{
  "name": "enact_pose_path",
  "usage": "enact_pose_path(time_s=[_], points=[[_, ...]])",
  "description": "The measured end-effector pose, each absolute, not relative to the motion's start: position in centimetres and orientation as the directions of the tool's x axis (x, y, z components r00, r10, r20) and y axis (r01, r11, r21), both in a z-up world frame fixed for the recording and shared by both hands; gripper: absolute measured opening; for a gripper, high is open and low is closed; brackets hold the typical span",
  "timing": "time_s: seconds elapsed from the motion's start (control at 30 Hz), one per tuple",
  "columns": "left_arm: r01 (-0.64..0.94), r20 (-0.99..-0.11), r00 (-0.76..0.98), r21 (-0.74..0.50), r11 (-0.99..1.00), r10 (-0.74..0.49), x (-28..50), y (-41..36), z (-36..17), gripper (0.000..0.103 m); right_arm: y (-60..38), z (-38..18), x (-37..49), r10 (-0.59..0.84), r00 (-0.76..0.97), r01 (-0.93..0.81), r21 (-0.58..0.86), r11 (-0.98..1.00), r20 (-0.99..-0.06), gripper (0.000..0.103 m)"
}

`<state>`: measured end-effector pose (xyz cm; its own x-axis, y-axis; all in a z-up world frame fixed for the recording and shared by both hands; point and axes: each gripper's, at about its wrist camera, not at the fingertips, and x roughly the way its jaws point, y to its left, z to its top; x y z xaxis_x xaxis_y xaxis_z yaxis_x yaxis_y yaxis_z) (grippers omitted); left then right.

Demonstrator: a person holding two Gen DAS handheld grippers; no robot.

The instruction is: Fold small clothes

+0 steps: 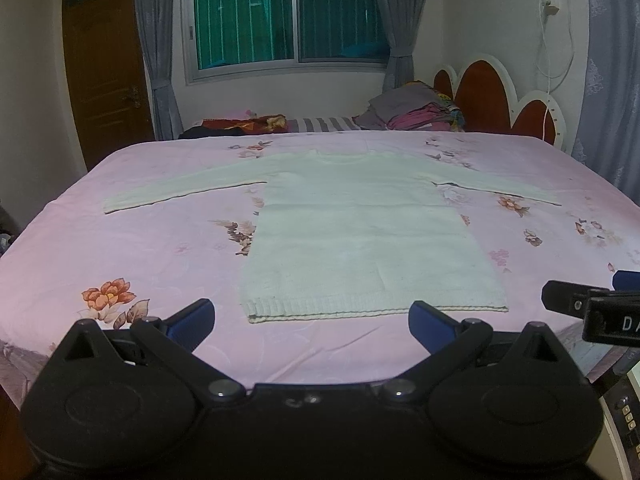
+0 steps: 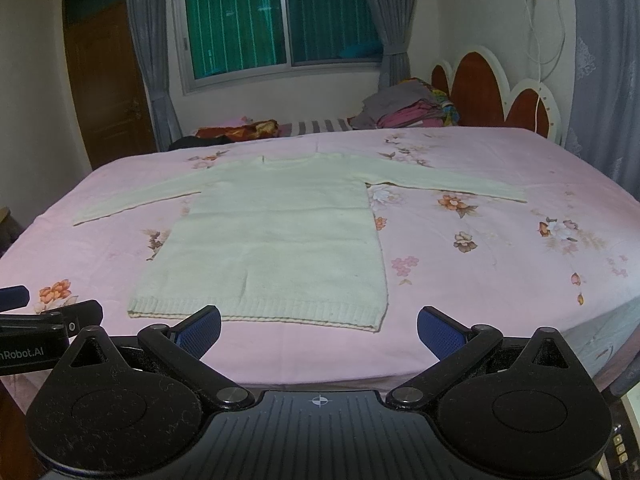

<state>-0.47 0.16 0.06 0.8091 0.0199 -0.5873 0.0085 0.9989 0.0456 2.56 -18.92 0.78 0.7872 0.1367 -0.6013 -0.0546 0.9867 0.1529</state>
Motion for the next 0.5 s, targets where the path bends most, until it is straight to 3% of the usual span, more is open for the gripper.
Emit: enact_pose_path(time_s=[0.5], points=[[0.006,-0.588,0.809,0.045,0.999,0.021,-0.52,0.14,0.07,0.103,-18.21,0.77,2.57,0.138,0.787,-0.057,0.152,0.987,-0.601,0.103]])
